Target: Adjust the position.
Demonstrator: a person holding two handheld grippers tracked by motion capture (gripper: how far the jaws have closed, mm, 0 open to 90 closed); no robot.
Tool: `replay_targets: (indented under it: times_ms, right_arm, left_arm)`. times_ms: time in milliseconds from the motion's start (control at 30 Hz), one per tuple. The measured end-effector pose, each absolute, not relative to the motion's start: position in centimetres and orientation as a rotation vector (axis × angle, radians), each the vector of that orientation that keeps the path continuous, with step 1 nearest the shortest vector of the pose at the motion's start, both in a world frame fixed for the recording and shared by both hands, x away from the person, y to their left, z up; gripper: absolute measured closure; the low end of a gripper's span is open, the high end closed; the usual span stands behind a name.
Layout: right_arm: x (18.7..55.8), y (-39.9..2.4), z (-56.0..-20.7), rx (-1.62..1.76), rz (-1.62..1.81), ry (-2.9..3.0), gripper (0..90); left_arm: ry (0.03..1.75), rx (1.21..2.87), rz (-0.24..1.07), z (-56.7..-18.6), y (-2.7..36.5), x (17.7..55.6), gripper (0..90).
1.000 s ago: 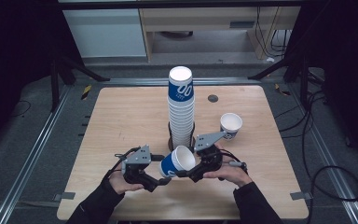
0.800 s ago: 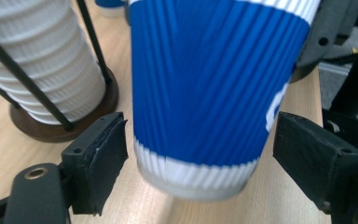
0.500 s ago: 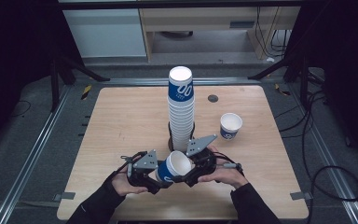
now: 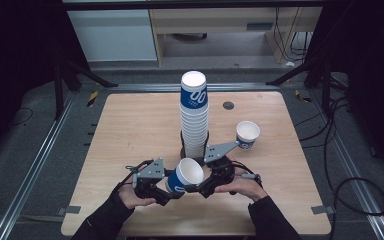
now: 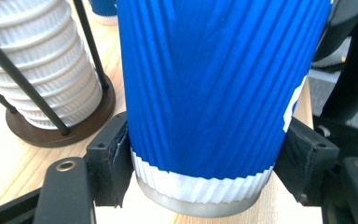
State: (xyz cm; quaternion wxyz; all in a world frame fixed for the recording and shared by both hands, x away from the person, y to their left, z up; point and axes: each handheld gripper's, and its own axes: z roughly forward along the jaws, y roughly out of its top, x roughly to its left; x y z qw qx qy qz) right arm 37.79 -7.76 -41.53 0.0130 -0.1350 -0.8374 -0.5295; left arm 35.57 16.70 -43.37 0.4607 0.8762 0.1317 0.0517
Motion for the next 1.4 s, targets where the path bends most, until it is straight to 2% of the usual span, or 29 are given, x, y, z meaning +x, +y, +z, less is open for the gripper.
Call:
replay_targets:
  times_ms: [367,533,667,900,1033,1400]
  right_arm:
    - [37.8,-7.4,-41.6,-0.428,-1.76,-2.498,10.3]
    - [37.7,-7.3,-41.7,-0.418,-1.763,-2.478,17.2]
    - [37.7,-7.4,-41.7,-0.416,-1.769,-2.474,18.6]
    - [37.6,-7.4,-41.7,-0.403,-1.758,-2.494,19.6]
    - [37.5,-7.8,-41.4,-0.404,-1.782,-2.507,19.7]
    - [37.7,-10.2,-39.7,-0.509,-1.859,-2.547,19.8]
  left_arm:
    - [0.332,2.077,0.158,-43.1,16.2,35.1,28.0]
    - [0.335,2.075,0.164,-43.1,16.2,35.0,28.0]
    - [0.334,2.076,0.159,-43.1,16.2,35.1,27.9]
    - [0.334,2.087,0.145,-43.1,16.2,35.1,26.8]
    - [0.352,2.098,0.141,-43.1,16.5,35.3,21.5]
    - [0.444,2.076,0.209,-42.8,18.9,36.3,18.2]
